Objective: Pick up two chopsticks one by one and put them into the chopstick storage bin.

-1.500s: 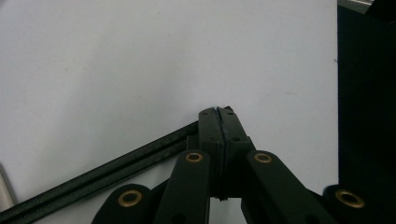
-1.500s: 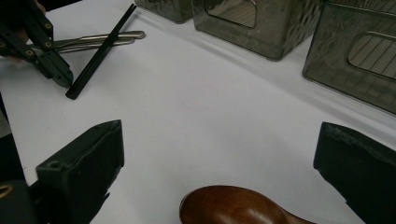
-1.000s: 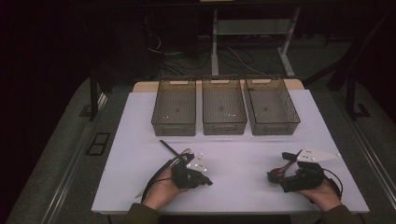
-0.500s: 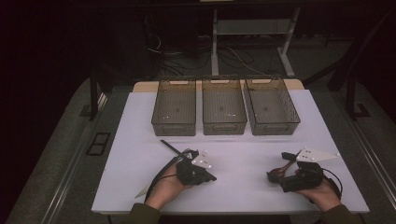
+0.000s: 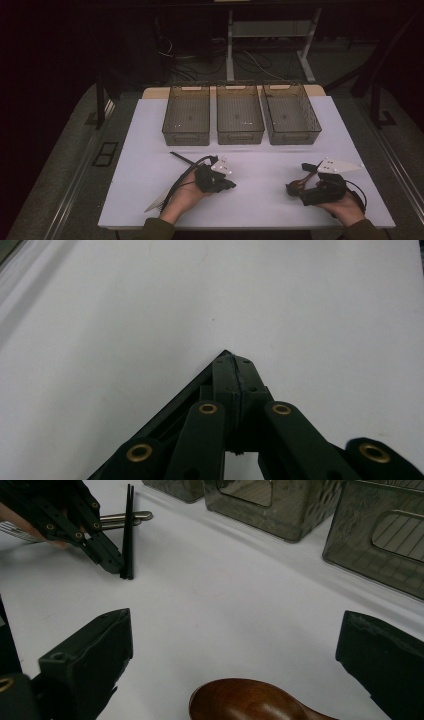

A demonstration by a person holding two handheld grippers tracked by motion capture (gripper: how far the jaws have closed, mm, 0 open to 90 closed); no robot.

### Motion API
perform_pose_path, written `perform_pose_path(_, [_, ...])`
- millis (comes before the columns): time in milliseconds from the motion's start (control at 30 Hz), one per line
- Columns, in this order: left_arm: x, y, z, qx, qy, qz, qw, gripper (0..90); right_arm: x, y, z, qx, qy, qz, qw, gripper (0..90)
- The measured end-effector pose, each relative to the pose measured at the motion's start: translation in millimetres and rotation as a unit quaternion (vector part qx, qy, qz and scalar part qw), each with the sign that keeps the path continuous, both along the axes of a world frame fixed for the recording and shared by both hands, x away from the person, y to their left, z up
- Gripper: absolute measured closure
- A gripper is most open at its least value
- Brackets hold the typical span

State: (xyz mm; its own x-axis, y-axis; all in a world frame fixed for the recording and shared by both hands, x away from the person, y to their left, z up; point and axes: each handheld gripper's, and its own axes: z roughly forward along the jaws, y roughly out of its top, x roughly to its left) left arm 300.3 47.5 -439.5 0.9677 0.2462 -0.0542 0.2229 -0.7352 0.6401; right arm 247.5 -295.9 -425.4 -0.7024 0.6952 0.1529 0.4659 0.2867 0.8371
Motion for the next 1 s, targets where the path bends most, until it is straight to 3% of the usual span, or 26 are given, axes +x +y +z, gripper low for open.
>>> perform_pose_path(200, [7.1, -8.1, -0.5, 0.009, -0.008, -0.010, 0.9999, 89.1, 0.0, 0.1, 0.0, 0.000, 0.000, 0.000, 1.0000, 2.2])
perform_pose_path(233, [6.8, -11.1, -1.7, -0.003, -0.006, 0.000, 1.0000, 89.1, -0.1, 0.1, 0.0, 0.000, 0.000, 0.000, 1.0000, 2.2])
perform_pose_path(300, [11.3, -13.2, -0.7, 0.010, -0.018, -0.014, 0.9997, 89.1, 0.0, 0.0, 0.0, 0.000, 0.000, 0.000, 1.0000, 2.2])
perform_pose_path(367, [12.0, -17.1, -1.9, 0.000, -0.012, -0.005, 0.9999, 89.1, 0.2, -0.2, -0.1, 0.000, 0.000, 0.000, 1.0000, 2.2])
perform_pose_path(400, [14.9, -17.0, -0.7, 0.011, -0.018, -0.016, 0.9996, 89.1, 0.2, -0.2, -0.1, 0.000, 0.000, 0.000, 1.0000, 2.2])
perform_pose_path(433, [14.8, -19.0, -1.9, 0.000, -0.013, -0.006, 0.9999, 89.1, 0.2, -0.3, -0.1, 0.000, 0.000, 0.000, 1.0000, 2.2])
perform_pose_path(833, [31.3, -23.7, -3.6, -0.006, -0.012, 0.019, 0.9997, 89.1, 0.0, 0.0, -0.2, 0.000, 0.001, 0.001, 1.0000, 2.2])
perform_pose_path(867, [31.6, -25.5, -4.6, -0.017, -0.008, 0.029, 0.9994, 89.1, 0.1, 0.0, -0.2, 0.000, 0.001, 0.001, 1.0000, 2.2])
perform_pose_path(900, [33.7, -25.4, -3.9, -0.010, -0.011, 0.023, 0.9996, 89.1, 0.1, -0.1, -0.2, 0.000, 0.001, 0.001, 1.0000, 2.2])
perform_pose_path(933, [33.7, -27.5, -5.2, -0.022, -0.009, 0.033, 0.9992, 89.1, 0.1, -0.1, -0.2, 0.001, 0.000, 0.001, 1.0000, 2.2])
perform_pose_path(1000, [35.6, -27.7, -3.9, -0.011, -0.012, 0.023, 0.9996, 89.1, 0.1, -0.4, -0.2, 0.001, 0.000, 0.002, 1.0000, 2.2])
